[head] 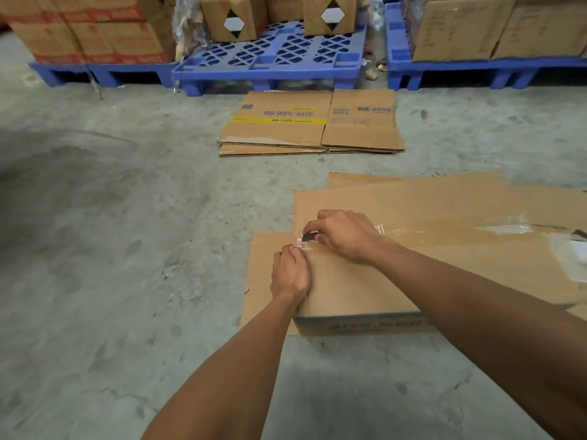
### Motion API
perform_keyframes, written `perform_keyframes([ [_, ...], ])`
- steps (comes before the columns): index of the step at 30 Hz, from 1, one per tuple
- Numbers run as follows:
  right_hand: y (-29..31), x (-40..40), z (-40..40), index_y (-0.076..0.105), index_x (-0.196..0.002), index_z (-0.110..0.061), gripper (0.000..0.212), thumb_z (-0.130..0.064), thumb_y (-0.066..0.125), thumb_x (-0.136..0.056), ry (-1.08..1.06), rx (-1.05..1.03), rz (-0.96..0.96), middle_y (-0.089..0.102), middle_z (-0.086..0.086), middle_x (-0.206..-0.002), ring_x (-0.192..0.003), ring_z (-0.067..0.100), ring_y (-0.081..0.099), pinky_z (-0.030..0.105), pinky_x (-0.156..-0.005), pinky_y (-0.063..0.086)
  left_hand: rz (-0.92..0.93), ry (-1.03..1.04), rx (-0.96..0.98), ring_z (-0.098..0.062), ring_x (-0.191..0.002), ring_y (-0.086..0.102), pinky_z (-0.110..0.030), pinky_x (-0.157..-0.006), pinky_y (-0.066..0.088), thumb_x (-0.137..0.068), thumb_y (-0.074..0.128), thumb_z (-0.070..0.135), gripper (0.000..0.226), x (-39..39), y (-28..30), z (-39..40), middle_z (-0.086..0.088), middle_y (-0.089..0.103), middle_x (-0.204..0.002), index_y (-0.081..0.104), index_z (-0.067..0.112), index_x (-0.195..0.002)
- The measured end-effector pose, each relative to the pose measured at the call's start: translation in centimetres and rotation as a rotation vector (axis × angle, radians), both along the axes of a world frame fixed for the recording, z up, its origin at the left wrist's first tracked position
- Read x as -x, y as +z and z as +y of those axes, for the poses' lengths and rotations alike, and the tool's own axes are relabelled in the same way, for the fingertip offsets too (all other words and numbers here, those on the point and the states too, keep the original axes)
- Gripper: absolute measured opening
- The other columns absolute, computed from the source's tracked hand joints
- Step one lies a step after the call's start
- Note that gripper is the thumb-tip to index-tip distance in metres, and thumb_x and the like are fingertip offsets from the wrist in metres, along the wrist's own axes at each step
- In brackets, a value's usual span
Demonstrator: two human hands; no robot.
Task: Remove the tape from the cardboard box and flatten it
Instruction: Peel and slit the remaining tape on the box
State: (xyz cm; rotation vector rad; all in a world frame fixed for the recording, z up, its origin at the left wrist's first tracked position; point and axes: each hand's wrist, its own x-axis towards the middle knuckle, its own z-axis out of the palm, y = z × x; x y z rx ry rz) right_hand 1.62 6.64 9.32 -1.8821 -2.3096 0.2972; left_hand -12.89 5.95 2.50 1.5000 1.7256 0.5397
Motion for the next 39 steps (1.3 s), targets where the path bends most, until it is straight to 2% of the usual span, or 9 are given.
perform_keyframes([
  [6,0.5,0.7,0.1,0.061,-0.122,-0.045,0.031,-0.032,0.048,-0.098,0.014,-0.04,-0.04,0.058,-0.006,-0.11,-0.101,0.026,0.061,0.029,-0.068,0.033,-0.03,0.001,-0.004,-0.027,-0.117,0.048,-0.039,-0.097,0.035,-0.104,0.017,0.034,0.046,0.1,-0.1,0.1,-0.009,0.051,-0.128,0.052,0.014,-0.125],
  [18,0.6,0.9,0.3,0.061,-0.121,-0.046,0.029,-0.035,0.047,-0.099,0.059,-0.03,-0.062,0.046,-0.013,-0.093,-0.095,0.023,0.061,0.029,-0.064,0.034,-0.026,-0.004,0.019,-0.027,-0.118,0.048,-0.039,-0.096,0.035,-0.104,0.016,0.035,0.045,0.1,0.4,0.0,-0.008,0.049,-0.128,0.051,0.015,-0.124],
  [23,0.4,1.5,0.4,0.062,-0.122,-0.044,0.029,-0.035,0.046,-0.099,0.047,-0.019,-0.084,0.053,-0.008,-0.101,-0.097,0.027,0.061,0.031,-0.066,0.034,-0.028,-0.003,0.024,-0.026,-0.119,0.048,-0.038,-0.094,0.034,-0.104,0.015,0.035,0.045,0.1,0.2,0.0,-0.007,0.049,-0.128,0.05,0.016,-0.126],
  [29,0.3,2.6,0.3,0.062,-0.125,-0.041,0.032,-0.028,0.043,-0.102,0.068,-0.068,-0.233,0.052,-0.004,-0.109,-0.091,0.029,0.063,0.032,-0.063,0.032,-0.01,-0.005,0.018,-0.028,-0.119,0.048,-0.04,-0.096,0.035,-0.104,0.015,0.037,0.046,0.1,0.1,0.1,-0.008,0.05,-0.127,0.05,0.017,-0.126],
  [33,0.1,2.8,0.0,0.063,-0.122,-0.037,0.032,-0.023,0.044,-0.1,0.12,-0.098,-0.332,0.051,-0.002,-0.113,-0.086,0.028,0.067,0.031,-0.057,0.033,0.1,-0.022,0.012,-0.027,-0.12,0.049,-0.042,-0.095,0.036,-0.104,0.013,0.04,0.047,0.0,0.5,-0.2,-0.004,0.051,-0.129,0.049,0.02,-0.128],
  [36,0.2,3.0,-0.5,0.064,-0.119,-0.033,0.031,-0.021,0.042,-0.1,0.139,-0.134,-0.412,0.052,-0.002,-0.113,-0.083,0.027,0.068,0.029,-0.047,0.021,0.222,-0.032,-0.008,-0.03,-0.118,0.052,-0.044,-0.093,0.037,-0.104,0.013,0.04,0.048,-0.2,0.7,-0.5,-0.004,0.054,-0.127,0.051,0.018,-0.125],
  [39,0.3,2.6,-0.9,0.065,-0.115,-0.026,0.029,-0.018,0.042,-0.099,0.144,-0.137,-0.476,0.053,0.001,-0.115,-0.082,0.027,0.068,0.03,-0.047,0.018,0.3,-0.035,-0.026,-0.031,-0.114,0.055,-0.047,-0.095,0.039,-0.103,0.014,0.039,0.048,-0.3,0.9,-0.4,-0.005,0.057,-0.124,0.053,0.017,-0.121],
])
